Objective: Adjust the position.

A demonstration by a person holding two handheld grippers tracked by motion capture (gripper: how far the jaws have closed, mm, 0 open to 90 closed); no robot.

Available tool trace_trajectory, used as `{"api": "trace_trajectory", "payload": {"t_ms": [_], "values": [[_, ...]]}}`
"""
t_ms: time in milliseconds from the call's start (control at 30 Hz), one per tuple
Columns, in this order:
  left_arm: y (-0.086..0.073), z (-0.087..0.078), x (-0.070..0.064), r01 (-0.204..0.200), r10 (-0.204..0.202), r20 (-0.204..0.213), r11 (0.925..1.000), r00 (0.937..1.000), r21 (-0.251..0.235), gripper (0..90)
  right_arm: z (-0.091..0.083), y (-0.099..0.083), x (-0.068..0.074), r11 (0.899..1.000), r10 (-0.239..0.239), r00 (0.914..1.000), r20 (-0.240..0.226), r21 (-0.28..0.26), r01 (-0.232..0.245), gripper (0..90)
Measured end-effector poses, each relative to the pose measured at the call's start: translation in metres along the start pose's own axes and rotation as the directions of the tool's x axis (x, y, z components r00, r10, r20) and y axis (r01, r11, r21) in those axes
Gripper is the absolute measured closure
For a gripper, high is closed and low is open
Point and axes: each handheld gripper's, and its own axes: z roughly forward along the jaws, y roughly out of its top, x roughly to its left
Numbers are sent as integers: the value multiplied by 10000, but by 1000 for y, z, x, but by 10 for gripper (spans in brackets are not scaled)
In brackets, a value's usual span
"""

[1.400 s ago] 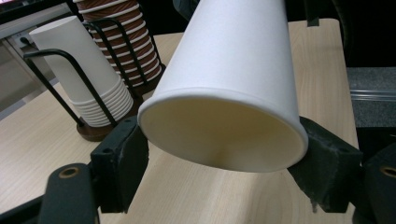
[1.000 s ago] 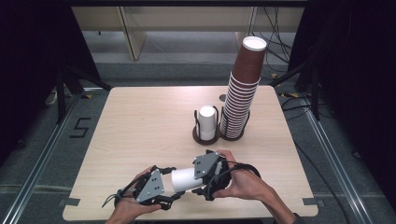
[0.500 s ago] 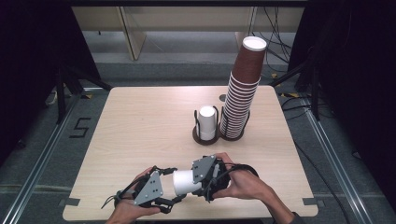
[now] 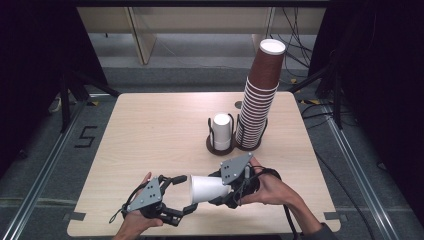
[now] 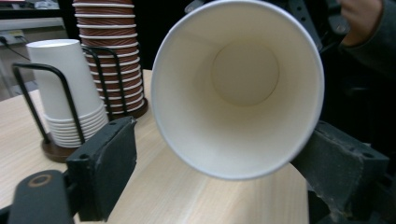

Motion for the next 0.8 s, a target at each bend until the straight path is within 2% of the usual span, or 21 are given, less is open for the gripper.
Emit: {"api": "trace_trajectory", "payload": {"t_ms": [33,100,200,267,367,400,500,567,633,700,800], "values": [[0,1,0,44,-41,147,9998,9999,-207,140,1,0,0,10000,-68,10000,22,18,68,323],[1,1,-1,37,-36,147,10000,9999,-53,143,2,1,1,9999,-22,9998,-172,-104,20,323],[2,2,-4,190,-183,314,9996,9993,-205,144,6,1,1,9999,-46,9995,-315,-144,41,323],[2,3,-5,105,-98,310,9997,9995,-223,145,8,1,1,9998,-72,9992,-398,-176,65,323],[2,4,-5,169,-146,415,9984,9990,-543,146,11,1,1,9995,-22,9985,-552,-303,5,322],[3,1,-4,22,-10,357,9995,9994,-330,151,12,0,1,9995,15,9984,-559,-307,-32,321],[4,0,-1,61,-36,559,9990,9984,-437,204,16,-2,1,9995,88,9982,-599,-306,-106,321],[4,-1,-1,39,-22,473,9993,9989,-374,217,16,-3,0,9989,245,9975,-658,-374,-270,320],[5,-2,0,127,-114,415,9995,9991,-303,226,17,-3,1,9990,318,9982,-501,-298,-333,310],[6,-2,-1,127,-121,325,9998,9994,-172,229,16,-2,2,9994,342,9994,-63,44,-342,238],[8,-3,-1,-96,96,-17,9996,10000,276,231,10,-1,3,9975,557,9962,673,397,-585,203]]}}
